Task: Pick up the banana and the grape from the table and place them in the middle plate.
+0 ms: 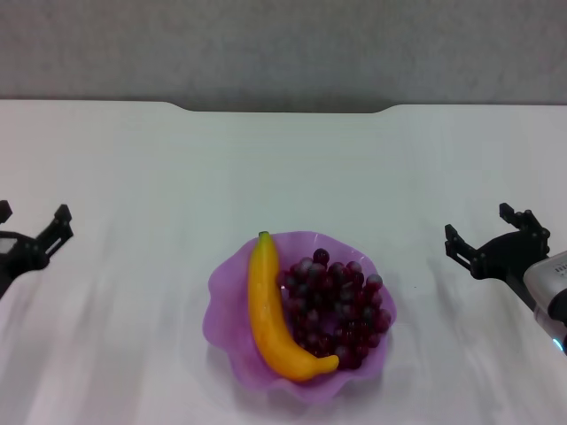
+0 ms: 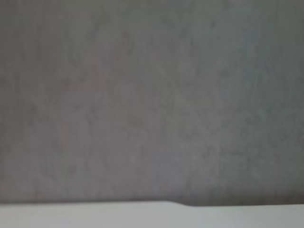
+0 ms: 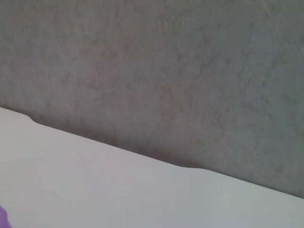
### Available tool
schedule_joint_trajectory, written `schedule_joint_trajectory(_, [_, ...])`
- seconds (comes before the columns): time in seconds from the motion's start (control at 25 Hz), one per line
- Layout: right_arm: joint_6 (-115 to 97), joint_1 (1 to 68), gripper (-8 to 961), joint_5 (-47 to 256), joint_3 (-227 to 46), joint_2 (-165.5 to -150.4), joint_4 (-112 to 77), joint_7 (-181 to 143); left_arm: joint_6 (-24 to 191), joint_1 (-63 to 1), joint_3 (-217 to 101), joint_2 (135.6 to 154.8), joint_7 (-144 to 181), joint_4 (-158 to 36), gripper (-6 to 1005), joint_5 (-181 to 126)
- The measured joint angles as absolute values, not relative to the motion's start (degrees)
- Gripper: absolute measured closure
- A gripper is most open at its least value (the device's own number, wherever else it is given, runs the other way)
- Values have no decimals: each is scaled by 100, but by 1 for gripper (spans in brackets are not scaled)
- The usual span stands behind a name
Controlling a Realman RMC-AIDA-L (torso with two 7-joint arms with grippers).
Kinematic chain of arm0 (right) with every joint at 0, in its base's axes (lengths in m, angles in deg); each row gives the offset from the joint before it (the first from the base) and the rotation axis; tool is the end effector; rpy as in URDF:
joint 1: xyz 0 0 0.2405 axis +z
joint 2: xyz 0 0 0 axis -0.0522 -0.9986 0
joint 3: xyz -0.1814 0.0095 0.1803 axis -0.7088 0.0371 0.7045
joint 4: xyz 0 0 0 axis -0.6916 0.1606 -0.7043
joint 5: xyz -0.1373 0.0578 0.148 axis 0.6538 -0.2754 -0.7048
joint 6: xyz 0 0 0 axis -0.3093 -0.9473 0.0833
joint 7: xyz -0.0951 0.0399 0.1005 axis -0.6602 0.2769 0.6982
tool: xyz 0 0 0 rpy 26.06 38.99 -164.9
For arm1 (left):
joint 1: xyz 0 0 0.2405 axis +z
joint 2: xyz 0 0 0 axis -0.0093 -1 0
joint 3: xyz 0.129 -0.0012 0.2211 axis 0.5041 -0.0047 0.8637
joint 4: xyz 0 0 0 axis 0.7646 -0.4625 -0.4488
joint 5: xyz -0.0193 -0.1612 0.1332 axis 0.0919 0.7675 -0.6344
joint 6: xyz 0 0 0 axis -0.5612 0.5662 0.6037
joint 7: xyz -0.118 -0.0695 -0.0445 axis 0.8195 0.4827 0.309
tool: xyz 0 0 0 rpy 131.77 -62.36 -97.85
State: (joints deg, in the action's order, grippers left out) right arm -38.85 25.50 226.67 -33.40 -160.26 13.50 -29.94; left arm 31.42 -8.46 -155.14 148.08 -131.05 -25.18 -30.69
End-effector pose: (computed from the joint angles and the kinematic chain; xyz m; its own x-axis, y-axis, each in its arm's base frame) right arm 0.3188 0.3454 -0.0562 0.8574 -0.1961 -0.4758 -0.5145 -0.3066 -0.8008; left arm -0.3538 0.3173 0.0123 0.6680 0.1451 0.7299 0.7435 -0.1719 -0.6463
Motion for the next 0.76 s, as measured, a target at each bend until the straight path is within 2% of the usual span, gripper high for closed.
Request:
schedule_joint_trajectory(0.28, [-3988,2570,56,22687,-3365,-16032,1330,-3036,1939,-1244,-14664,14822,-14414,-3746,91,-1676])
schedule_joint_trajectory(0.76, [-5248,2404,56,22658,-3559,-16042,936,-2795,2138,-1478,-14485,14814,-14133,-4022,91,-1404])
